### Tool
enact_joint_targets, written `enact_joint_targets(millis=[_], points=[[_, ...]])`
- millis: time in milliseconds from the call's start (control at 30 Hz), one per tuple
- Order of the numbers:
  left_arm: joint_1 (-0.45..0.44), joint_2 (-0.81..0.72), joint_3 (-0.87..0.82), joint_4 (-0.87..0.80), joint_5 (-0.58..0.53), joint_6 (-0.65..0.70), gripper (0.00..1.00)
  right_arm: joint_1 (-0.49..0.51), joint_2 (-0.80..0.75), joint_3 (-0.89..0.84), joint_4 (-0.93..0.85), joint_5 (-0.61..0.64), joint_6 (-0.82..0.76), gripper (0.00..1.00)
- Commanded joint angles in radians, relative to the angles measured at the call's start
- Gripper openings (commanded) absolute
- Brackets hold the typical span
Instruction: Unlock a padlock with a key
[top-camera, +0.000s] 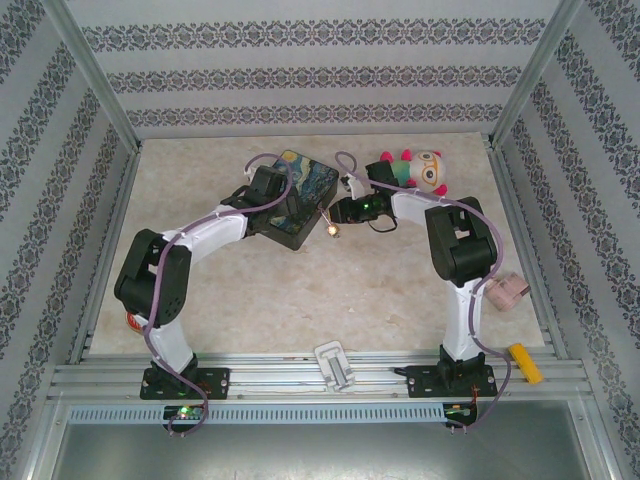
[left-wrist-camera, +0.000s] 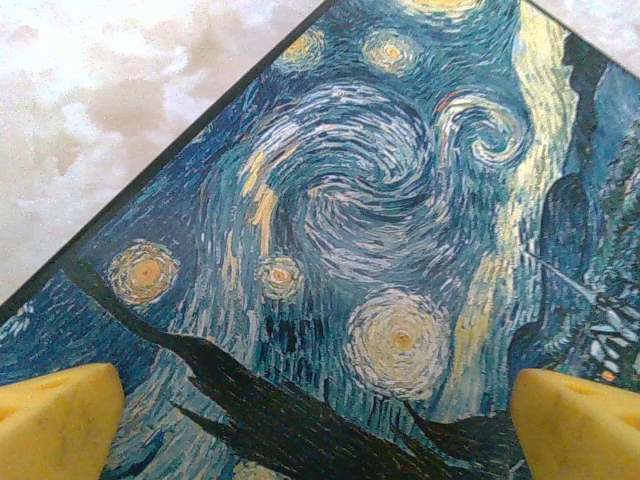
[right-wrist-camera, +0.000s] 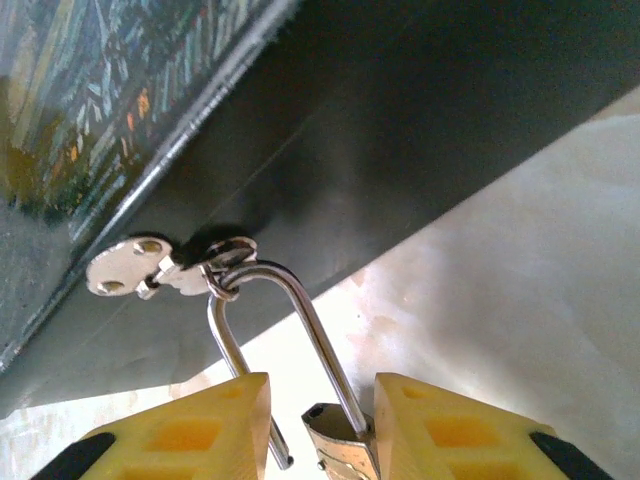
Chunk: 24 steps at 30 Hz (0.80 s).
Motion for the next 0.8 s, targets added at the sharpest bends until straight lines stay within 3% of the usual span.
enact_joint_targets(millis=[0, 300, 467, 767], points=[[0.014, 0.029, 0.039, -0.046, 0.008, 0.023, 0.99, 0.016, 0.035, 0.039, -0.025, -0.015, -0.034, 0.34], [0.019, 0.05, 0.048, -0.05, 0.03, 0.02, 0.99, 0.02, 0.082, 0.078, -0.025, -0.021, -0.033, 0.33], [0.018, 0.046, 0.042, -0.055, 0.033, 0.01, 0.99, 0.022, 0.061, 0.047, 0.022, -0.016, 0.017, 0.16], [0.018, 0.033, -0.018, -0.054, 0.033, -0.043, 0.99, 0.019, -0.046, -0.153, 0.366, 0.013, 0.464, 0.0]])
